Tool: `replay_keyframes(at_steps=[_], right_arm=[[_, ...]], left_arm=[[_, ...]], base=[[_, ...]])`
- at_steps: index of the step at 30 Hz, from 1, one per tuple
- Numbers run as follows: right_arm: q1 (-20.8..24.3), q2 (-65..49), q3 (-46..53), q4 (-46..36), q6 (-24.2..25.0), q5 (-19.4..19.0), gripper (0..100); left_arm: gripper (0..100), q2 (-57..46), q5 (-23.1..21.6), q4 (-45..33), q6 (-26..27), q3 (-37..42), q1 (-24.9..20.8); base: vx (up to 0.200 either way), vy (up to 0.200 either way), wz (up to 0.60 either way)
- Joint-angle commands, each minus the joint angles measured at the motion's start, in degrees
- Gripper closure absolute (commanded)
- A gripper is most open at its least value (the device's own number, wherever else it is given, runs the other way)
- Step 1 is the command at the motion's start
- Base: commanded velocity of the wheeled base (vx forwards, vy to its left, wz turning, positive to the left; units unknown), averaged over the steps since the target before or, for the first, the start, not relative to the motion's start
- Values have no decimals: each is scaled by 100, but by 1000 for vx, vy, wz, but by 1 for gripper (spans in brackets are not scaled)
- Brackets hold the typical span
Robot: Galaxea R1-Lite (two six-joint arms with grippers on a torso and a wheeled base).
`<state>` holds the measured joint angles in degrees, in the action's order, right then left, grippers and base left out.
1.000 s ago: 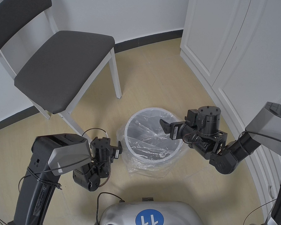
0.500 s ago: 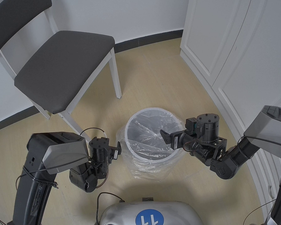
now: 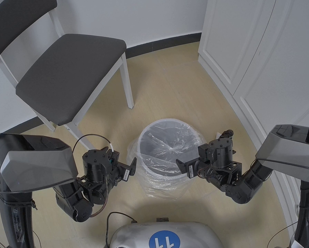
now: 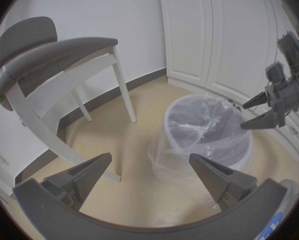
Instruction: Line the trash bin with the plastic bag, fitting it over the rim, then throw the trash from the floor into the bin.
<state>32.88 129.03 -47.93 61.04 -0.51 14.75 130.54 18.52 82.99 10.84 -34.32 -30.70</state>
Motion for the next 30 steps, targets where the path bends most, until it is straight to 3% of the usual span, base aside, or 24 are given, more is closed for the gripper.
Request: replay_keyframes(at_steps=[1, 5, 7, 10, 12, 16, 22, 26, 30], right_arm=[[-300, -1011, 794, 57, -757, 98, 0], [-590, -1688, 1190, 49, -1135, 28, 0], [-1117, -2408, 1453, -13, -1469, -227, 0], [-1574, -2769, 1506, -22, -1557, -614, 0], [-1759, -2892, 1506, -22, -1566, -719, 0], [-2576, -3331, 1568, -31, -1592, -1009, 0], [-3138, -3911, 1893, -31, -1592, -1457, 0], [-3191, -4193, 2148, -22, -1548, -1387, 0], [-3516, -4562, 2578, -66, -1346, -1405, 0]], left_arm=[[0, -310, -6, 77, 15, -40, -376], [0, -318, 38, -134, 41, -348, -587], [0, -441, 205, -1189, 68, -928, -780], [0, -503, 275, -2103, 50, -1481, -877], [0, -485, 346, -2393, 50, -1728, -903], [0, -160, 715, -3342, 41, -2809, -1000], [0, 569, 1207, -3835, 76, -3731, -1088], [0, 754, 1638, -3843, 112, -3907, -1158], [0, 815, 1681, -3852, 235, -3960, -1123]], base=[[0, 0, 0], [0, 0, 0], [0, 0, 0], [0, 0, 0], [0, 0, 0], [0, 0, 0], [0, 0, 0], [0, 0, 0], [0, 0, 0]])
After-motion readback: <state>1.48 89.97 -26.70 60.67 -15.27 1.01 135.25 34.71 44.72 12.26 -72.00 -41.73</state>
